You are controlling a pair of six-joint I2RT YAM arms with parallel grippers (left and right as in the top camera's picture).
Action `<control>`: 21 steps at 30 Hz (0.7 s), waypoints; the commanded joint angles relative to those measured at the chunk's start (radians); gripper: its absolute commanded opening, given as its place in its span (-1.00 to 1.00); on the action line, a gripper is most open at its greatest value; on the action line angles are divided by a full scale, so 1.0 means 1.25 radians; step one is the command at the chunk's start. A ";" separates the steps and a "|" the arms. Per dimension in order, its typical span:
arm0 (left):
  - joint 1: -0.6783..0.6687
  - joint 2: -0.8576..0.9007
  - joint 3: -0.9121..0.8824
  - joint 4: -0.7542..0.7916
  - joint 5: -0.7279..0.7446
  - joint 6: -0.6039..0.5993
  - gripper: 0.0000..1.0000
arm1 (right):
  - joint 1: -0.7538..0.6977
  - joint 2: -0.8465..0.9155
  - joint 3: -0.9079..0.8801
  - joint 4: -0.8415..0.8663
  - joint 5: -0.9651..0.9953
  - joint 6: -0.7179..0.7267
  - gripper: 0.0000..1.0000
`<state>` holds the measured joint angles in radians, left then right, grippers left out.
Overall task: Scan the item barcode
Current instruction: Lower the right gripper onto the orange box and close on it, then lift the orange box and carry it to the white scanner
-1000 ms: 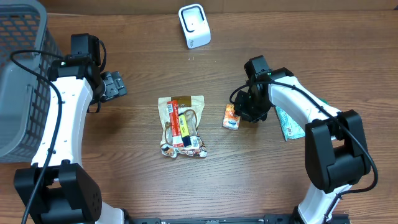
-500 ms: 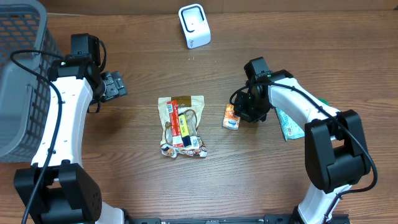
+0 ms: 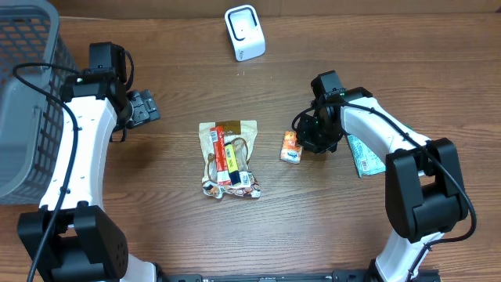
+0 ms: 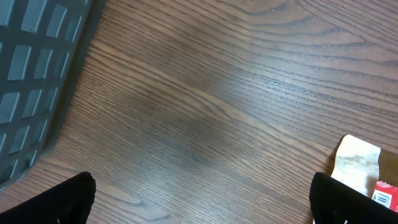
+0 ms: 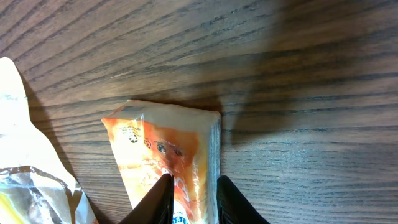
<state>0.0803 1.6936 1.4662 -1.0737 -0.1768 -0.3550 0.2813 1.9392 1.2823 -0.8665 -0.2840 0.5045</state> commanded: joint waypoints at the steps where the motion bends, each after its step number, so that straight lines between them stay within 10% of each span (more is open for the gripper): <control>1: -0.002 -0.011 0.011 0.001 -0.005 0.015 0.99 | -0.003 -0.024 -0.010 0.002 -0.004 -0.013 -0.52; 21: -0.002 -0.011 0.011 0.001 -0.005 0.015 1.00 | -0.002 -0.025 -0.119 0.132 -0.028 -0.016 -0.93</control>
<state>0.0803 1.6936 1.4662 -1.0737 -0.1768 -0.3550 0.2810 1.9034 1.1557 -0.6926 -0.3176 0.4866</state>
